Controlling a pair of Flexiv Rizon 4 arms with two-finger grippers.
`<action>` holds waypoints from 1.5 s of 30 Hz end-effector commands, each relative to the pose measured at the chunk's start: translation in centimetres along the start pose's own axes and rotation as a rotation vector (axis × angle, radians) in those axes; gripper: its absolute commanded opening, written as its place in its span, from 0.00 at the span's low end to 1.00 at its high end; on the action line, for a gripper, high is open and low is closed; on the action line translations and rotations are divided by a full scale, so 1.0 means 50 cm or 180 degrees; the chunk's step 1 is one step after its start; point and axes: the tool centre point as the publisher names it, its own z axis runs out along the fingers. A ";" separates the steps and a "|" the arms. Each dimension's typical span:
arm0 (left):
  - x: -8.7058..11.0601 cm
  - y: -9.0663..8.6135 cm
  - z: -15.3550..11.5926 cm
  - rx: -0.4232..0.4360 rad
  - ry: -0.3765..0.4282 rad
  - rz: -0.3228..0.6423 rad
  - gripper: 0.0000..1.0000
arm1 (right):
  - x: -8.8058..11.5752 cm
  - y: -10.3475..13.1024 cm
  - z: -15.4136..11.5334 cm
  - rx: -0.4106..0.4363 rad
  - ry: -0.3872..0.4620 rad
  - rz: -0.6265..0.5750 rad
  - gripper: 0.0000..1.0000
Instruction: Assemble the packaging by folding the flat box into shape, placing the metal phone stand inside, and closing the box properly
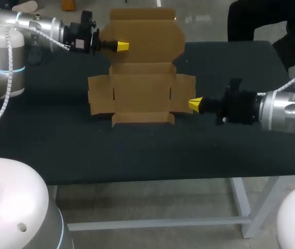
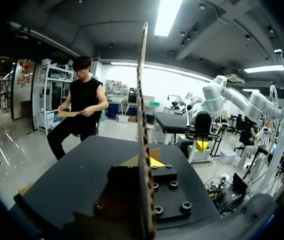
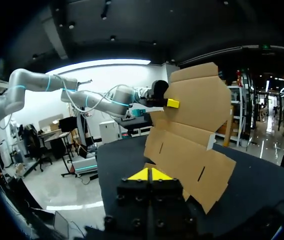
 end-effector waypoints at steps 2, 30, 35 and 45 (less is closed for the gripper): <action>0.008 -0.007 -0.004 0.0060 0.0055 -0.0054 0.00 | 0.000 -0.025 0.109 0.0001 -0.0027 -0.0081 0.00; 0.083 -0.036 0.041 0.0022 0.0157 -0.0326 0.00 | 0.065 -0.108 0.180 0.0217 -0.0202 -0.0320 0.00; 0.076 -0.027 0.045 0.0066 0.0280 -0.0447 0.00 | 0.068 -0.113 0.181 0.0228 -0.0257 -0.0362 0.00; 0.064 -0.017 0.044 0.0088 0.0246 -0.0477 0.00 | 0.086 -0.129 0.160 0.0214 -0.0370 -0.0345 0.00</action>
